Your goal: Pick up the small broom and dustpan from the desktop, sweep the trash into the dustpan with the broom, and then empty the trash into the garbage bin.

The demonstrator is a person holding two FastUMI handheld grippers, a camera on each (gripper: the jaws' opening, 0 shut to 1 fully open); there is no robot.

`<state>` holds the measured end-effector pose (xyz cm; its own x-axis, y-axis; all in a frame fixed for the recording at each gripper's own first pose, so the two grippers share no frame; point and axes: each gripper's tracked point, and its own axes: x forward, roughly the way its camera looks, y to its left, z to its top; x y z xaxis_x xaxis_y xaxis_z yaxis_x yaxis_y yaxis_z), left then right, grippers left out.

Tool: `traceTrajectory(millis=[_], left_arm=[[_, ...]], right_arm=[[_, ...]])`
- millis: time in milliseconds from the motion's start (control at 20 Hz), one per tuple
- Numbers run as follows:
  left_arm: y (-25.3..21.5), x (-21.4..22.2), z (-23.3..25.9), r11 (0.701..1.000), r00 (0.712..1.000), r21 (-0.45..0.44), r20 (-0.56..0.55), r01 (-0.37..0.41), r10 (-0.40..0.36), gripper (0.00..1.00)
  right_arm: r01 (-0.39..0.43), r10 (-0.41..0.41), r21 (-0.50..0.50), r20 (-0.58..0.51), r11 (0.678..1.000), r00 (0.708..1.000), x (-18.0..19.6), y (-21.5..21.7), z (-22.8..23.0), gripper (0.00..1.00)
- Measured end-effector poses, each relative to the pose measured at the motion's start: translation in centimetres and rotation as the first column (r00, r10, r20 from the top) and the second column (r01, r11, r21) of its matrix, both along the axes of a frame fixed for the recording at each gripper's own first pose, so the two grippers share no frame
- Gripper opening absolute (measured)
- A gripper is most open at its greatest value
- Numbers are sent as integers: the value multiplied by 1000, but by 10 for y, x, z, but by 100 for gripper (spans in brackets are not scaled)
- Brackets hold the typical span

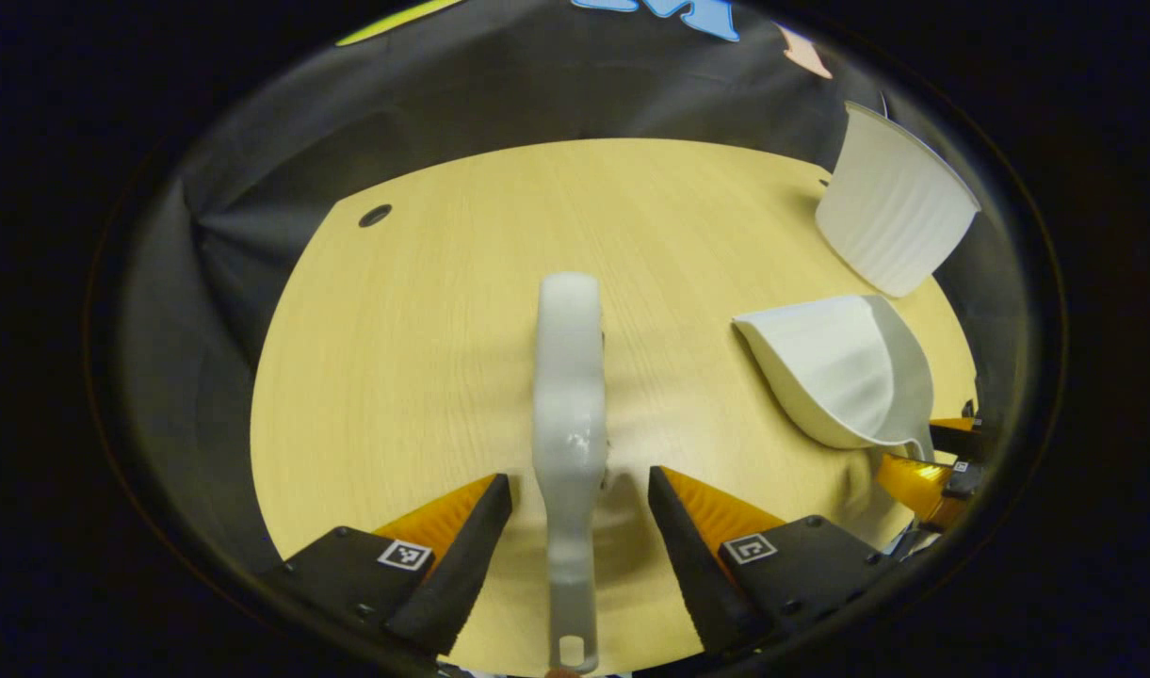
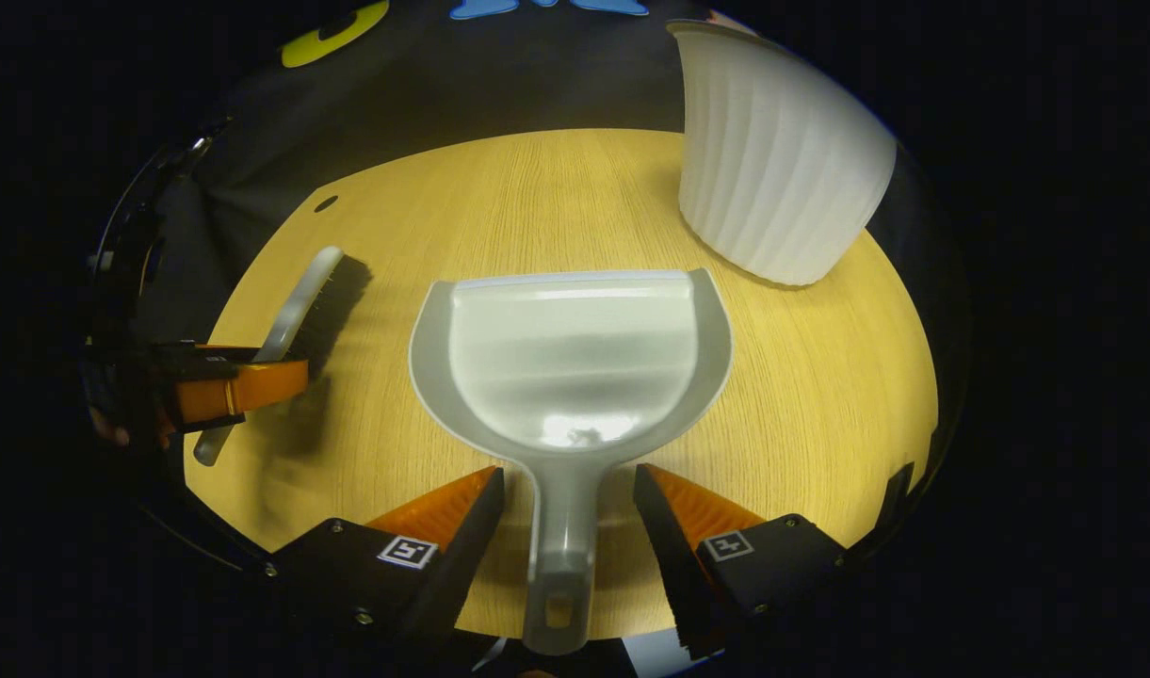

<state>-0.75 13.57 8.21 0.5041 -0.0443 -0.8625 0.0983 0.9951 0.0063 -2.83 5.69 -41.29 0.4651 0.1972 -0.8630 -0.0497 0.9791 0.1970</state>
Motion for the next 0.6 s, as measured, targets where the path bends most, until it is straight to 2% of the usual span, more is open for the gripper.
traceTrajectory(millis=[50,100,200,400,550,600], left_arm=[[1,0,5,1000,1000,-2,11,1,-1,94],[1,1,11,1000,1000,-7,23,-1,1,97],[4,3,24,1000,999,-12,47,-11,12,99],[7,11,54,999,992,-34,120,-33,37,96],[7,22,84,997,976,-65,206,-51,64,96],[6,13,77,995,969,-79,236,-58,75,99]], right_arm=[[-1,1,3,4,1000,1000,-1,0,5,89],[0,0,-3,13,1000,1000,0,-2,10,95],[-4,5,-10,35,1000,999,0,-7,18,98],[-6,9,-20,127,1000,992,12,-14,48,98],[1,6,-31,232,1000,973,28,-19,67,97],[3,5,-28,265,1000,964,32,-20,72,98]])
